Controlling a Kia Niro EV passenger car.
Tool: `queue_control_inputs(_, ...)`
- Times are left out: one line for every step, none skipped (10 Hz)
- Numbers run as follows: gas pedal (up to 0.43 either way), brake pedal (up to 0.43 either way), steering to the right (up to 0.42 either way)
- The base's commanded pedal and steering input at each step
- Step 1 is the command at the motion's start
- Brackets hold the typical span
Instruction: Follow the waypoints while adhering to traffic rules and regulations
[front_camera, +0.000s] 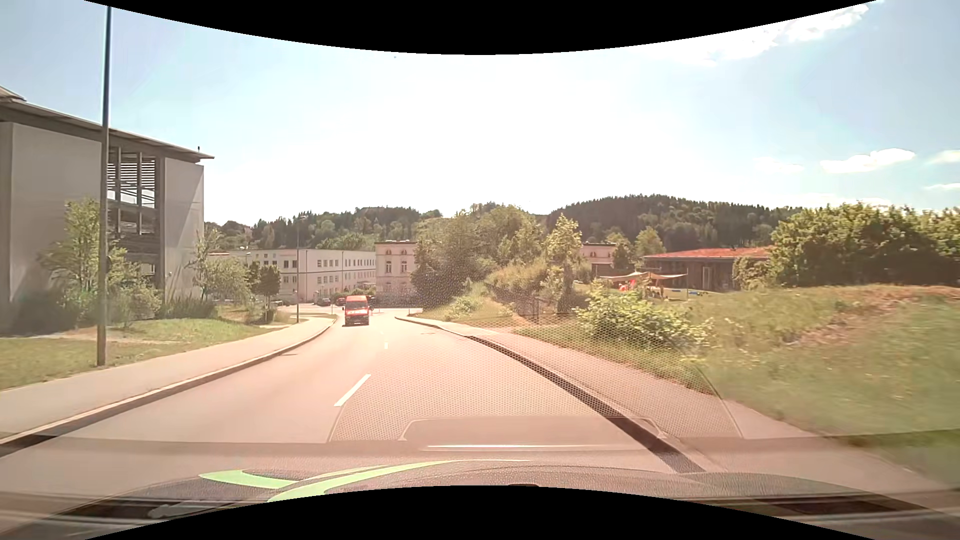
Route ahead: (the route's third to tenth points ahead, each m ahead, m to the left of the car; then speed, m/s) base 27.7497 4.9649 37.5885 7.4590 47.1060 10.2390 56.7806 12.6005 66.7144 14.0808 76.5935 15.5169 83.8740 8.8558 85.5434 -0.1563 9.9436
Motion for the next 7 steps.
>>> queue_control_inputs(0.000, 0.152, -0.070)
queue_control_inputs(0.000, 0.110, -0.070)
queue_control_inputs(0.000, 0.110, -0.070)
queue_control_inputs(0.000, 0.110, -0.070)
queue_control_inputs(0.000, 0.116, -0.070)
queue_control_inputs(0.000, 0.116, -0.068)
queue_control_inputs(0.000, 0.116, -0.060)
